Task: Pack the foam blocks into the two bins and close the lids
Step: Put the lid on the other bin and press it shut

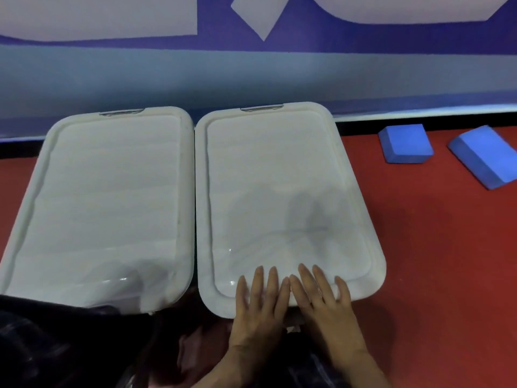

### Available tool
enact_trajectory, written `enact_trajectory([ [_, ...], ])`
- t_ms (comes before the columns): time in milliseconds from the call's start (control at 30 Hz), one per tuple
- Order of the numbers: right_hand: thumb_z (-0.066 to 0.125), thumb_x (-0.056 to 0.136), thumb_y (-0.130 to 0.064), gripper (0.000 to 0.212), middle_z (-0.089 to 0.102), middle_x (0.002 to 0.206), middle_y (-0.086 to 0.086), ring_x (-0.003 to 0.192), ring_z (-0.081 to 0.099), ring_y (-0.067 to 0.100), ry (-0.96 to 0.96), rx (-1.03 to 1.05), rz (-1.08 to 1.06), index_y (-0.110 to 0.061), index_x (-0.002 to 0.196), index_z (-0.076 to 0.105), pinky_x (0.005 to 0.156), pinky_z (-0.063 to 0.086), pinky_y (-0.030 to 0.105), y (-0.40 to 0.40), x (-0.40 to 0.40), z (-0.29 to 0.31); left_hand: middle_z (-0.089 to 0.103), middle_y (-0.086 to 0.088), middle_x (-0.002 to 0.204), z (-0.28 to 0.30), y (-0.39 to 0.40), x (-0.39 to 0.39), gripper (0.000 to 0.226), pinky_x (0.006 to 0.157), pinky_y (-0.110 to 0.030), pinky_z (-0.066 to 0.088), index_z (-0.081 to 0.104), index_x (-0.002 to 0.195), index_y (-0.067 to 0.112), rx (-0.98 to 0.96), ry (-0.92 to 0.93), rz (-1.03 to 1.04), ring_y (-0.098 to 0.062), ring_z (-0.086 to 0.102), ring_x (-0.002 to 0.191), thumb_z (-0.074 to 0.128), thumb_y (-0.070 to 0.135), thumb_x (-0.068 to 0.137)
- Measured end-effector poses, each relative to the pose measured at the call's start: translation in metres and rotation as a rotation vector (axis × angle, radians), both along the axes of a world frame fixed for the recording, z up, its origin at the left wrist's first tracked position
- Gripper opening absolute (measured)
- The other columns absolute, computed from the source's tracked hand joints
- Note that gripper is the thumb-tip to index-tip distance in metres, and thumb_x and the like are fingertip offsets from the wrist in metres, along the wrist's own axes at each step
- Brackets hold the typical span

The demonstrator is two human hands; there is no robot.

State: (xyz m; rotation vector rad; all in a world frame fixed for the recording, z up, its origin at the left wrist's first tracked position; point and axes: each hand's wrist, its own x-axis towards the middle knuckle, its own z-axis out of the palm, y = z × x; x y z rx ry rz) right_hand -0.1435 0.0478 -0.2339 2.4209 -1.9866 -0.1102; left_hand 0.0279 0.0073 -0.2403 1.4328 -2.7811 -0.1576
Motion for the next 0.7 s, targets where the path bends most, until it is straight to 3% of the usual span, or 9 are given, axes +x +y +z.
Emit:
enact_trajectory([
  [100,0.058,0.086,-0.029,0.057,0.04,0.149,0.013,0.132,0.042,0.034,0.008,-0.014,-0.023,-0.015,0.14,0.044,0.097,0.037,0.059,-0.015,0.001,0.009,0.038,-0.021,0.148,0.006,-0.012,-0.001,0.072,0.103,-0.067,0.031,0.041,0.144,0.01,0.073,-0.014,-0.03,-0.046,0.032,0.136,0.058,0.047,0.085],
  [167,0.062,0.084,-0.024,0.054,0.047,0.143,0.011,0.127,0.048,0.032,-0.028,-0.025,-0.039,-0.015,0.135,0.048,0.091,0.042,0.055,-0.029,0.004,0.02,0.046,-0.02,0.143,0.01,-0.029,0.001,0.077,0.104,-0.067,0.032,0.045,0.14,0.012,0.095,0.037,-0.056,-0.045,0.036,0.133,0.067,0.05,0.078],
  [233,0.069,0.075,-0.022,0.059,0.052,0.137,0.008,0.12,0.052,0.03,-0.063,0.003,-0.054,-0.016,0.13,0.051,0.085,0.044,0.05,-0.045,0.006,0.03,0.056,-0.019,0.132,0.016,-0.056,0.005,0.076,0.103,-0.068,0.033,0.05,0.134,0.014,0.113,0.079,-0.141,-0.046,0.046,0.126,0.066,0.06,0.076],
  [333,0.074,0.066,-0.017,0.061,0.055,0.129,0.005,0.109,0.054,0.027,-0.071,0.033,-0.052,-0.015,0.123,0.053,0.075,0.043,0.043,-0.063,0.007,0.043,0.055,-0.018,0.13,0.021,-0.091,0.014,0.083,0.104,-0.07,0.029,0.045,0.137,0.017,0.108,0.012,-0.28,-0.045,0.047,0.126,0.058,0.072,0.076],
  [533,0.079,0.061,-0.016,0.061,0.06,0.123,0.004,0.097,0.061,0.026,-0.078,0.049,-0.002,-0.013,0.119,0.06,0.07,0.049,0.043,-0.077,0.003,0.051,0.059,-0.019,0.127,0.021,-0.101,0.016,0.072,0.097,-0.07,0.037,0.041,0.139,0.017,0.123,-0.006,-0.326,-0.045,0.051,0.123,0.037,0.066,0.086],
  [700,0.082,0.057,-0.016,0.058,0.063,0.117,0.004,0.093,0.063,0.024,-0.097,0.138,-0.088,-0.014,0.113,0.063,0.067,0.053,0.038,-0.076,0.012,0.062,0.055,-0.014,0.134,0.037,-0.096,0.013,0.067,0.104,-0.064,0.034,0.041,0.14,0.022,0.163,-0.058,-0.284,-0.041,0.048,0.128,0.05,0.059,0.084],
])
